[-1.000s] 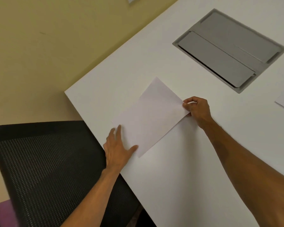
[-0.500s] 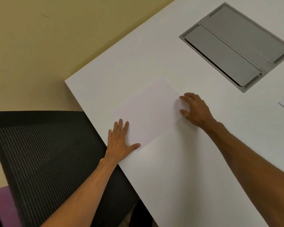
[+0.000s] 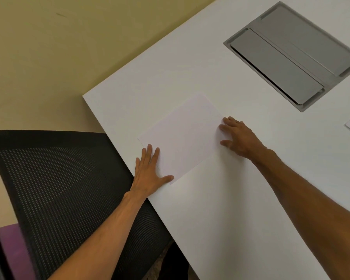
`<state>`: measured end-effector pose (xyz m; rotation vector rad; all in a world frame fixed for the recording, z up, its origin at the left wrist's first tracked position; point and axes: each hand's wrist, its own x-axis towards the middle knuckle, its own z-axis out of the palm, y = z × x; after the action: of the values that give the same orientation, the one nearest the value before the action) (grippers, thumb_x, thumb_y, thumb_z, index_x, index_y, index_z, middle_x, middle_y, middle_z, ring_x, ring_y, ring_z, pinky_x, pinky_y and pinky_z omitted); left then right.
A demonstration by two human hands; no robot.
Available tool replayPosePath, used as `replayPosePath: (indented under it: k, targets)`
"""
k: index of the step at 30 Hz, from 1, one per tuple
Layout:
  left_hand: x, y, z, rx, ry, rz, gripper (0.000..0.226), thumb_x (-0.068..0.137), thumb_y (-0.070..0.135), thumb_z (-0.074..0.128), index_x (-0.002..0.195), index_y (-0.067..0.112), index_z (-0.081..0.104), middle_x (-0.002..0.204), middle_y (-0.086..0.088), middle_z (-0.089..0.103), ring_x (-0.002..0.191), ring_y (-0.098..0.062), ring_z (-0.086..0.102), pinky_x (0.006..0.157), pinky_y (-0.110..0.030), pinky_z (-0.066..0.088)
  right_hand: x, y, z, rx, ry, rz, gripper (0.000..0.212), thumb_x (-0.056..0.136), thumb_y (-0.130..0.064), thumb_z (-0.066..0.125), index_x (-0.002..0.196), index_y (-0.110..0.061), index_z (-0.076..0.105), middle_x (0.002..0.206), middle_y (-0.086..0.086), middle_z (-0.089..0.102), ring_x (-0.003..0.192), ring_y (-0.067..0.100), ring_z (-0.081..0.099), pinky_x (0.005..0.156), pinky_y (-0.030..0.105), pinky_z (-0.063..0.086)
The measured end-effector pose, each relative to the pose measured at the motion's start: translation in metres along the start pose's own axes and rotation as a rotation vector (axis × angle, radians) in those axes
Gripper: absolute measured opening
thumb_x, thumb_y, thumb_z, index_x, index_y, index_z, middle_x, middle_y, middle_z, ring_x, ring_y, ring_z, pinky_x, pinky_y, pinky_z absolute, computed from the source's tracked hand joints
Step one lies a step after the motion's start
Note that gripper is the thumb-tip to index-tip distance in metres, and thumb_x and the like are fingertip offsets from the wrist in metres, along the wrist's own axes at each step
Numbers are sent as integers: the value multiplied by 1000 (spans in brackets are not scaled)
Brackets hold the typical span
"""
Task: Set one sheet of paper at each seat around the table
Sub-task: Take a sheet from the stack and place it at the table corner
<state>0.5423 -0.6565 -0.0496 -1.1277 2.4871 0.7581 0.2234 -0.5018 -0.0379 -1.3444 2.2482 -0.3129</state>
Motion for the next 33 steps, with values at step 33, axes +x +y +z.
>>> replayPosePath:
  k: [33]
  targets:
    - [-34, 79, -55, 80, 212, 362, 92, 95, 66, 42, 163, 20, 0, 170, -2, -17, 155, -19, -20, 128, -45, -3, -94, -54, -25, -109, 225, 132, 64, 102, -47, 46, 156, -16, 30, 165, 9, 19, 153, 29, 17, 122, 49, 18]
